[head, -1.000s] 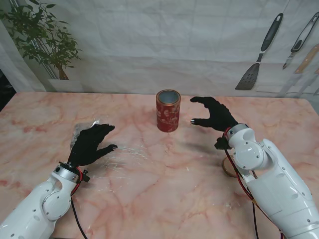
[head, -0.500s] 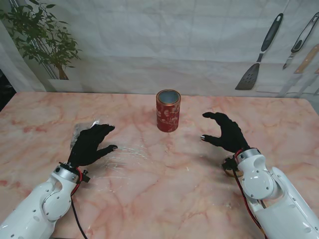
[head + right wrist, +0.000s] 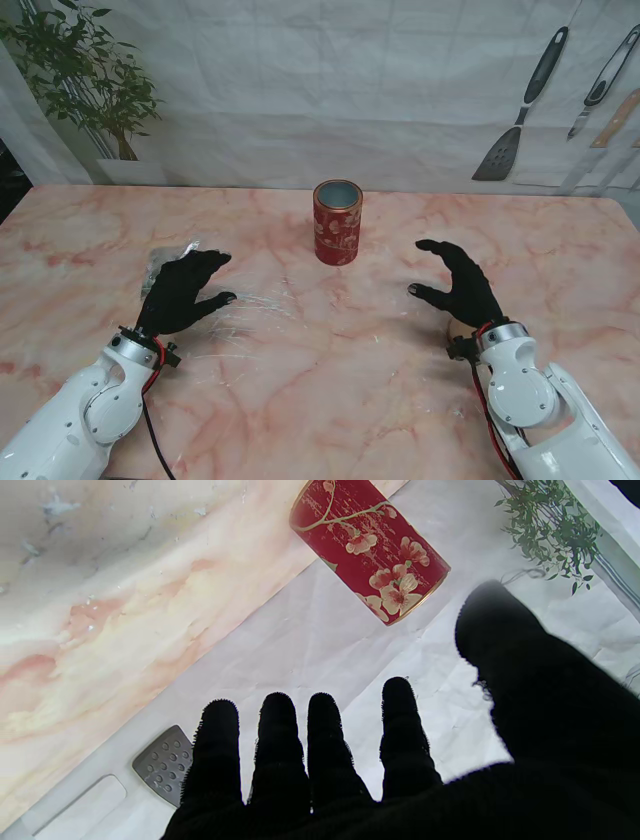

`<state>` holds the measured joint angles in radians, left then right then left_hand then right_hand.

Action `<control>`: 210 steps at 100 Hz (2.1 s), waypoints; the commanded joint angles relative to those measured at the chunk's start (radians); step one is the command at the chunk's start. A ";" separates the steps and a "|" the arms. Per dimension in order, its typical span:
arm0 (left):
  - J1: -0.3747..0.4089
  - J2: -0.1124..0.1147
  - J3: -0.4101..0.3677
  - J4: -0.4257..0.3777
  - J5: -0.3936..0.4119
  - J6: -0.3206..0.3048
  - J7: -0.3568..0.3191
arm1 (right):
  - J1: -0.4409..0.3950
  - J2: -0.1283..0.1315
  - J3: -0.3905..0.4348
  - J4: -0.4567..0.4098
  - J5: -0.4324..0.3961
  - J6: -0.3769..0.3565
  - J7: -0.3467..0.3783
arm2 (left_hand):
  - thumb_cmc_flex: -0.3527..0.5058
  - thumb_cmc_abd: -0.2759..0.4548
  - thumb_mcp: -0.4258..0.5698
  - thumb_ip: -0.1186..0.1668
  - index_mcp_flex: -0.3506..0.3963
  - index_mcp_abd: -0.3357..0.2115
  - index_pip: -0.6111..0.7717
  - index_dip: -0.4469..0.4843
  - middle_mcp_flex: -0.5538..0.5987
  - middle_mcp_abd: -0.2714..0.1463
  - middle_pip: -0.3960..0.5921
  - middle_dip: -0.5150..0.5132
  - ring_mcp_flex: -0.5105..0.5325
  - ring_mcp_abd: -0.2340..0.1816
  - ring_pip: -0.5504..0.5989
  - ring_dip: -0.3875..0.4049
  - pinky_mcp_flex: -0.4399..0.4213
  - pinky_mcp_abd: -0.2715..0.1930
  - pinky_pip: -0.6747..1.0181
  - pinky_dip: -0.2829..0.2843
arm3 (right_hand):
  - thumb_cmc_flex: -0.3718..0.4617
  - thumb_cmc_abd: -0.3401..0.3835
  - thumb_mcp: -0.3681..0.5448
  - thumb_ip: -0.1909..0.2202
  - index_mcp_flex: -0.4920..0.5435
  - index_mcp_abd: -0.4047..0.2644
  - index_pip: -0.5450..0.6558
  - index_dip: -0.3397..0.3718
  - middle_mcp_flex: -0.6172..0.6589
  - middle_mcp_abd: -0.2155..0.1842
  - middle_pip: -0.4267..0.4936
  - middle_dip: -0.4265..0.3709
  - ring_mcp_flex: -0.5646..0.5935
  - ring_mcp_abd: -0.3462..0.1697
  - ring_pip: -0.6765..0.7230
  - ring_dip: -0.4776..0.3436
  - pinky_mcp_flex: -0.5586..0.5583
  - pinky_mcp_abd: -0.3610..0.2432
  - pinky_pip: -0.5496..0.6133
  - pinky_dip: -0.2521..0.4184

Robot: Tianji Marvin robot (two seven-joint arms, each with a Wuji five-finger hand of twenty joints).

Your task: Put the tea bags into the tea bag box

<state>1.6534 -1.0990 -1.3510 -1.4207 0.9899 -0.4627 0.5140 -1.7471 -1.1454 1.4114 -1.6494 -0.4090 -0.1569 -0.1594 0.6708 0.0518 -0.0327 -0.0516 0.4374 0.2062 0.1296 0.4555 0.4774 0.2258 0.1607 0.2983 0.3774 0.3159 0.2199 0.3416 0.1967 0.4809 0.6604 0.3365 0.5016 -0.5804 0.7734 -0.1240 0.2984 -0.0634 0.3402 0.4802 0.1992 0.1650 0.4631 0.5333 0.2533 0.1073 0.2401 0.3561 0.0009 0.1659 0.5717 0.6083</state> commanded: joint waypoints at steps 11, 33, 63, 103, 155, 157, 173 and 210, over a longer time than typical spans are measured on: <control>0.007 0.001 -0.003 -0.012 0.000 0.006 -0.016 | -0.007 -0.003 0.002 0.021 0.010 -0.004 0.022 | 0.016 0.040 -0.006 0.018 0.010 -0.013 -0.001 -0.001 -0.001 -0.022 -0.004 -0.015 0.000 -0.023 -0.024 -0.009 -0.005 0.014 0.001 0.005 | 0.012 0.022 -0.019 0.025 -0.002 0.006 -0.012 0.000 -0.004 0.003 -0.015 -0.004 -0.028 -0.010 -0.025 -0.007 -0.014 -0.045 -0.040 0.022; 0.012 0.005 -0.014 -0.030 0.013 0.013 -0.031 | -0.010 -0.003 0.006 0.031 0.031 -0.006 0.037 | 0.015 0.039 -0.006 0.018 0.013 -0.012 0.001 0.000 -0.003 -0.017 -0.005 -0.016 -0.001 -0.012 -0.023 -0.008 -0.002 0.019 0.002 0.005 | 0.014 0.023 -0.018 0.025 -0.009 0.008 -0.012 0.000 -0.011 0.002 -0.011 -0.002 -0.033 -0.011 -0.024 -0.005 -0.014 -0.047 -0.045 0.032; 0.006 0.004 -0.009 -0.032 0.015 0.021 -0.026 | -0.034 -0.013 0.005 0.049 0.056 -0.028 -0.002 | 0.014 0.040 -0.006 0.018 0.012 -0.009 0.000 0.000 -0.004 -0.010 -0.006 -0.016 -0.003 -0.011 -0.022 -0.007 -0.002 0.021 0.007 0.008 | 0.016 0.027 -0.019 0.025 -0.008 0.012 -0.008 0.001 -0.012 0.002 -0.008 -0.002 -0.035 -0.013 -0.022 -0.004 -0.013 -0.049 -0.051 0.044; 0.007 0.018 -0.019 -0.077 0.078 0.096 -0.050 | -0.026 -0.021 -0.007 0.083 0.109 -0.058 -0.013 | -0.016 0.032 -0.005 0.019 0.023 0.016 0.000 0.006 -0.020 0.107 0.009 0.029 -0.027 0.111 0.064 0.088 0.012 -0.018 0.234 0.217 | 0.024 0.032 -0.027 0.026 -0.010 0.015 -0.007 -0.001 -0.015 0.003 -0.002 0.000 -0.037 -0.012 -0.018 -0.002 -0.015 -0.050 -0.056 0.058; -0.059 0.040 0.036 -0.088 0.191 0.363 -0.148 | -0.031 -0.023 -0.004 0.078 0.108 -0.050 -0.022 | -0.113 -0.014 0.000 0.024 0.054 0.074 0.001 0.038 -0.035 0.119 0.154 0.317 0.027 0.156 0.441 0.719 0.292 -0.360 0.846 0.606 | 0.022 0.034 -0.029 0.027 -0.014 0.015 -0.005 -0.003 -0.020 0.003 0.001 0.000 -0.039 -0.012 -0.015 -0.001 -0.015 -0.054 -0.062 0.068; -0.062 0.041 0.040 -0.088 0.194 0.376 -0.153 | -0.031 -0.023 -0.004 0.078 0.108 -0.051 -0.023 | -0.115 -0.018 0.000 0.025 0.057 0.075 0.002 0.039 -0.035 0.118 0.162 0.329 0.031 0.157 0.454 0.739 0.304 -0.374 0.869 0.596 | 0.022 0.034 -0.029 0.027 -0.014 0.015 -0.005 -0.003 -0.020 0.003 0.001 0.000 -0.040 -0.012 -0.015 -0.001 -0.014 -0.055 -0.062 0.069; -0.095 0.047 0.086 -0.072 0.240 0.481 -0.182 | -0.032 -0.024 -0.002 0.079 0.105 -0.055 -0.027 | -0.132 -0.028 0.001 0.026 0.066 0.078 0.005 0.046 -0.027 0.105 0.215 0.403 0.087 0.146 0.545 0.858 0.413 -0.485 1.017 0.495 | 0.023 0.034 -0.030 0.027 -0.014 0.015 -0.005 -0.004 -0.021 0.002 0.001 -0.001 -0.039 -0.012 -0.015 -0.001 -0.014 -0.054 -0.065 0.072; -0.222 0.054 0.240 0.071 0.300 0.689 -0.149 | -0.033 -0.023 0.000 0.080 0.105 -0.059 -0.025 | -0.114 -0.091 0.007 0.031 0.126 0.131 0.020 0.067 -0.012 0.091 0.345 0.527 0.198 0.080 0.711 0.997 0.562 -0.659 1.136 0.333 | 0.021 0.033 -0.030 0.027 -0.019 0.016 -0.007 -0.006 -0.025 0.003 0.000 -0.002 -0.041 -0.013 -0.016 -0.001 -0.015 -0.053 -0.069 0.076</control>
<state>1.4549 -1.0453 -1.1253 -1.3634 1.2842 0.2003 0.3773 -1.7737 -1.1668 1.4108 -1.5667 -0.3018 -0.2079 -0.1977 0.5584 -0.0262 -0.0399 -0.0516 0.5284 0.2966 0.1431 0.5121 0.4657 0.3295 0.4762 0.7880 0.5451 0.3775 0.8620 1.3090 0.7293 -0.0174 1.6899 0.6968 0.5148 -0.5698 0.7627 -0.1240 0.2975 -0.0437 0.3402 0.4801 0.1982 0.1657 0.4629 0.5332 0.2408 0.1073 0.2369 0.3560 -0.0035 0.1536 0.5274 0.6705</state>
